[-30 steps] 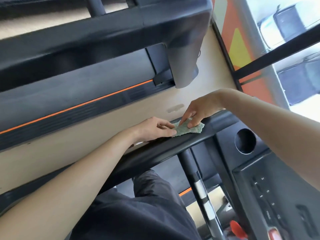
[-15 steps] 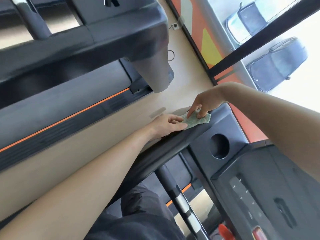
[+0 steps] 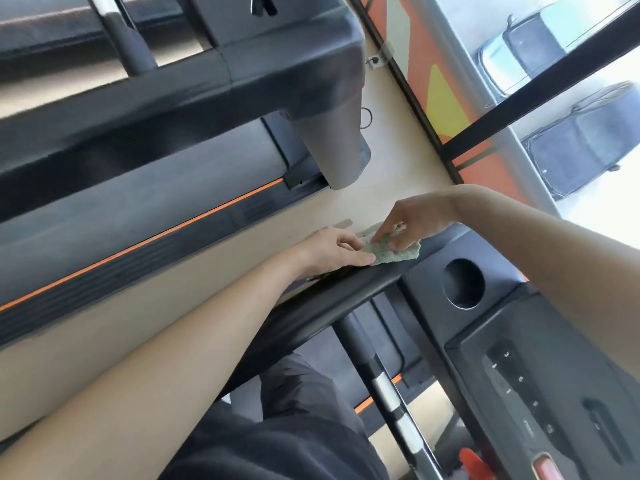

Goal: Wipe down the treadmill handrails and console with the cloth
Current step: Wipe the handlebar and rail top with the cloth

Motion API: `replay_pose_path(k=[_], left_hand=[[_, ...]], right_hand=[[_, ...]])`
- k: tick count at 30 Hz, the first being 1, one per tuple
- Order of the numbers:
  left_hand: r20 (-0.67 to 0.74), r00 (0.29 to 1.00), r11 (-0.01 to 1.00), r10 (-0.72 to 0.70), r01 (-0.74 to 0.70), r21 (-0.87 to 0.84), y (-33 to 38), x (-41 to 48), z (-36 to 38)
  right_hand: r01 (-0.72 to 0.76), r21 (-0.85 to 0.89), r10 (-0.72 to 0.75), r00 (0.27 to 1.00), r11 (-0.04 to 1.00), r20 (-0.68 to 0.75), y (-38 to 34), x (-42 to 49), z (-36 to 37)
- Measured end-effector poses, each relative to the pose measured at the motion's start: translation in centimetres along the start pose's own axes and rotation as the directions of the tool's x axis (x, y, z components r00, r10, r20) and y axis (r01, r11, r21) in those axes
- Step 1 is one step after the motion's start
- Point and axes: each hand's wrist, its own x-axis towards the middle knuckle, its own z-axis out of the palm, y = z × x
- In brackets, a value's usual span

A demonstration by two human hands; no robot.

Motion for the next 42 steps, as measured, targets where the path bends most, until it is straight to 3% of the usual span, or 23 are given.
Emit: replay_pose_path(k=[9, 15, 21, 25, 29, 34, 37, 39, 42], left_hand=[[-0.201, 0.978, 0.987, 0.060, -0.028, 0.156, -4.4, -9.0, -0.5], [-0.319, 0.944, 0.963, 0.084, 0.006, 0.271, -7.7, -16.5, -1.1], [-0.504, 0.836, 0.874, 0.216, 0.065, 0.482, -11.1, -22.6, 0.3], [-0.559, 0.741, 0.784, 0.374, 0.070, 0.617, -13.8, -24.9, 1.5], [-0.586, 0.638, 0.720, 0.500, 0.069, 0.690, -16.2, -26.5, 2.7], [-0.629, 0.454, 0.673, 0.631, 0.084, 0.735, -18.5, -28.2, 4.0], [-0.664, 0.349, 0.667, 0.661, 0.133, 0.733, -18.6, -28.6, 5.0], [-0.663, 0.301, 0.648, 0.685, 0.162, 0.744, -18.2, -28.5, 5.6], [-0.657, 0.335, 0.642, 0.676, 0.169, 0.748, -17.5, -27.9, 6.0]], right_hand=[[0.099, -0.052, -0.107, 0.974, 0.994, -0.198, -8.9, -0.7, 5.2], [0.128, -0.116, -0.165, 0.893, 0.985, -0.418, -15.8, -0.7, 9.4], [0.178, -0.177, -0.250, 0.710, 0.968, -0.658, -20.1, 1.1, 14.6], [0.253, -0.208, -0.301, 0.415, 0.945, -0.859, -22.0, 2.1, 19.2], [0.217, -0.179, -0.220, 0.178, 0.960, -0.959, -24.4, 3.6, 23.7], [0.257, -0.025, -0.027, 0.001, 0.966, -1.000, -27.6, 5.0, 27.7], [0.305, 0.088, 0.103, -0.031, 0.948, -0.994, -29.1, 5.3, 29.4], [0.336, 0.182, 0.199, -0.016, 0.924, -0.980, -29.8, 5.4, 30.3], [0.505, 0.318, 0.338, 0.055, 0.802, -0.939, -30.7, 5.6, 30.9]])
